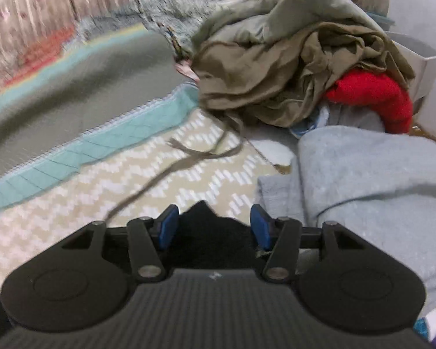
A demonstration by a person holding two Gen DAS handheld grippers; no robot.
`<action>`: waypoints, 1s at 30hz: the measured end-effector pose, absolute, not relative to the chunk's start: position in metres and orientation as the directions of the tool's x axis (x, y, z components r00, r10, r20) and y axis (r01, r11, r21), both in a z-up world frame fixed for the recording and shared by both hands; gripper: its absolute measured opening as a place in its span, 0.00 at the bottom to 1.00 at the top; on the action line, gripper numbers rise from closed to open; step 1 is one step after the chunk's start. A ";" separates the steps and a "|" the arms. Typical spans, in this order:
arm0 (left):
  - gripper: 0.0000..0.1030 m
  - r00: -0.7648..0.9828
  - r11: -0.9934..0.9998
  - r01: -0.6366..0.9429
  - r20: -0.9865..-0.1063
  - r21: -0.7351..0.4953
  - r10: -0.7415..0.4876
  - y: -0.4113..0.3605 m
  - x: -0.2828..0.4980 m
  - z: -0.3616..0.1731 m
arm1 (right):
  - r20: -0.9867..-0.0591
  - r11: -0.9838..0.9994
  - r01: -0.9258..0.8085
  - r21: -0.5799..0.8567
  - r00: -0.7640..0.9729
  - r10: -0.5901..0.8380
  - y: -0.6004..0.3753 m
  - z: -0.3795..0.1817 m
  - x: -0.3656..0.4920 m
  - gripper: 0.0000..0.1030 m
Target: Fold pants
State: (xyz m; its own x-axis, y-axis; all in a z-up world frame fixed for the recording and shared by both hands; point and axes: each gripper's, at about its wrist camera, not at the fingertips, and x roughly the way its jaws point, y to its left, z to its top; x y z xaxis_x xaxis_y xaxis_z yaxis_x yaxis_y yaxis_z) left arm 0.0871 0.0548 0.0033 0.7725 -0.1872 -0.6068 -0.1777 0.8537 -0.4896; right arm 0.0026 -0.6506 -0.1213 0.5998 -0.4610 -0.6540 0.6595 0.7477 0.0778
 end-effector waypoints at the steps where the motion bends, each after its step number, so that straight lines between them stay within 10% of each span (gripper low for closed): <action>1: 0.13 0.776 0.851 -0.175 -0.602 -0.494 -0.190 0.056 0.085 0.004 | -0.629 0.754 0.649 0.095 0.626 -0.460 -0.650 -0.116 -0.004 0.55; 12: 0.13 0.788 0.834 -0.173 -0.581 -0.524 -0.201 0.061 0.071 0.008 | -0.572 0.512 0.658 0.552 0.746 -0.342 -0.670 -0.120 -0.114 0.56; 16: 0.13 0.791 0.831 -0.174 -0.577 -0.529 -0.202 0.062 0.065 0.010 | -0.630 0.531 0.680 0.506 0.712 -0.310 -0.660 -0.132 -0.087 0.54; 18: 0.13 0.793 0.835 -0.171 -0.577 -0.522 -0.199 0.061 0.064 0.011 | -0.660 0.554 0.678 0.483 0.698 -0.278 -0.655 -0.138 -0.072 0.16; 30: 0.13 0.798 0.823 -0.196 -0.575 -0.534 -0.183 0.057 0.093 0.003 | -0.366 0.721 0.533 0.443 0.842 -0.397 -0.625 -0.024 0.006 0.12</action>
